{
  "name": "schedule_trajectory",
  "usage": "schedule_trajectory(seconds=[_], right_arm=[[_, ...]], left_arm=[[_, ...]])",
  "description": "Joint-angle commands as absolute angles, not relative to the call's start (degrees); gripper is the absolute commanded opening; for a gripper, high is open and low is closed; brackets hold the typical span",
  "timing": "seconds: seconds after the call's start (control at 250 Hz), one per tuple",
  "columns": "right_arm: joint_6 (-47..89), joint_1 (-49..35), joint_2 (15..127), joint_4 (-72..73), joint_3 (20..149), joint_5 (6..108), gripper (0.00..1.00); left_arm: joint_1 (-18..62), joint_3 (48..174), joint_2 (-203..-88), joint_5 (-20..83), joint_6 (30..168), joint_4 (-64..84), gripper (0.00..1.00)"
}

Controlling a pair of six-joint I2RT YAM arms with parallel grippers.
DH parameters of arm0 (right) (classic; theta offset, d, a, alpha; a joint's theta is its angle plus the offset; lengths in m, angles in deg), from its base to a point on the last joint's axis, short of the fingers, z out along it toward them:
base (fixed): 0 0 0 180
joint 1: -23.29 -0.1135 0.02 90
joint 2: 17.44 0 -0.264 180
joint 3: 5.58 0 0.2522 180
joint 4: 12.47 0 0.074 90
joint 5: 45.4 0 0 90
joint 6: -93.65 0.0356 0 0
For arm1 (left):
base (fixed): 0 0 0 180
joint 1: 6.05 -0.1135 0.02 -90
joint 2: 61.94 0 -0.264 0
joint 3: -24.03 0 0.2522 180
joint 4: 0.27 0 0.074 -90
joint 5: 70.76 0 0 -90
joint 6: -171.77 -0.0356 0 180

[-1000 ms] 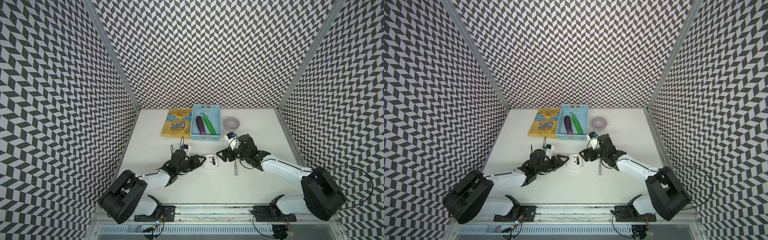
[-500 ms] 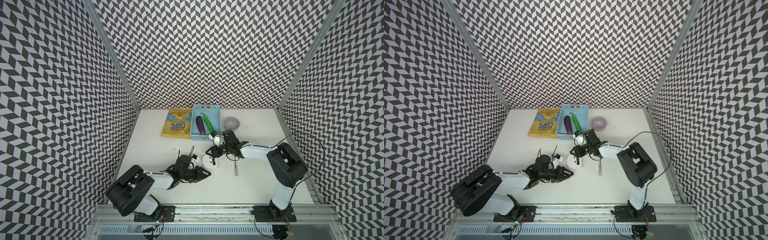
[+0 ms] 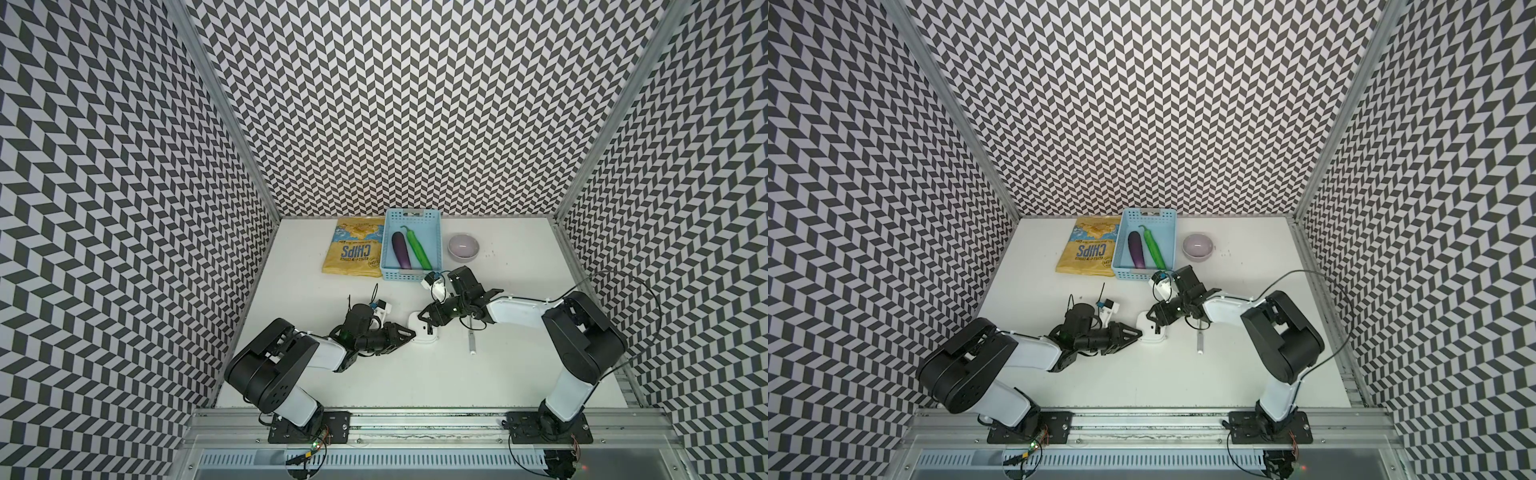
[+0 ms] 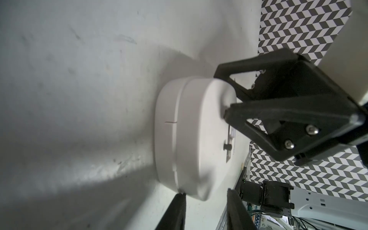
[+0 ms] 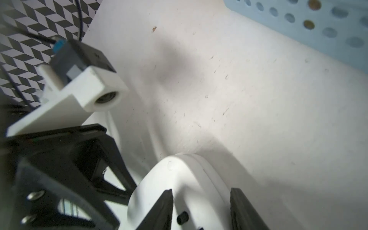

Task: Remove the battery from the alarm
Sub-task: Adjust the alarm at the center of the board.

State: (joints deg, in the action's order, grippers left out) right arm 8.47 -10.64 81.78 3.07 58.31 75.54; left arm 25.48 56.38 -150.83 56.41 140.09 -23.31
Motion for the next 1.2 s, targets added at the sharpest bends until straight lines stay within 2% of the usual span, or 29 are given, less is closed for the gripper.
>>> schedule_trajectory(seconds=[0.0, 0.188, 0.357, 0.569, 0.729, 0.853, 0.917, 1.026, 1.198], right_arm=[[11.3, -11.1, 76.6, 1.1, 54.5, 80.2, 0.51], [14.2, -11.4, 72.4, 0.4, 48.7, 80.9, 0.52], [15.1, -12.3, 71.3, 1.1, 46.1, 81.8, 0.53], [15.2, -14.3, 67.5, 3.5, 43.6, 83.6, 0.56], [18.2, -10.0, 61.9, 10.6, 45.0, 72.5, 0.61], [22.2, -8.5, 57.5, 20.2, 47.5, 52.0, 0.61], [24.5, -8.7, 55.9, 22.8, 47.0, 46.0, 0.61], [28.5, -8.7, 54.2, 23.6, 43.9, 41.2, 0.61], [30.9, -10.0, 56.3, 22.3, 41.1, 41.7, 0.57]], left_arm=[[24.2, 58.9, -151.5, 55.1, 137.8, -23.5, 0.35], [24.1, 60.3, -153.5, 55.9, 138.7, -25.1, 0.35], [23.7, 59.5, -150.5, 54.3, 136.0, -19.4, 0.42], [21.9, 56.7, -141.4, 51.1, 132.6, -11.0, 0.56], [21.0, 57.8, -132.6, 45.7, 128.1, -5.3, 0.66], [20.9, 59.5, -126.9, 41.1, 126.0, -4.3, 0.74], [20.8, 60.1, -125.1, 39.6, 126.0, -6.0, 0.78], [20.8, 62.1, -124.7, 38.1, 125.5, -7.4, 0.81], [20.6, 65.6, -127.4, 38.9, 124.6, -6.7, 0.82]])
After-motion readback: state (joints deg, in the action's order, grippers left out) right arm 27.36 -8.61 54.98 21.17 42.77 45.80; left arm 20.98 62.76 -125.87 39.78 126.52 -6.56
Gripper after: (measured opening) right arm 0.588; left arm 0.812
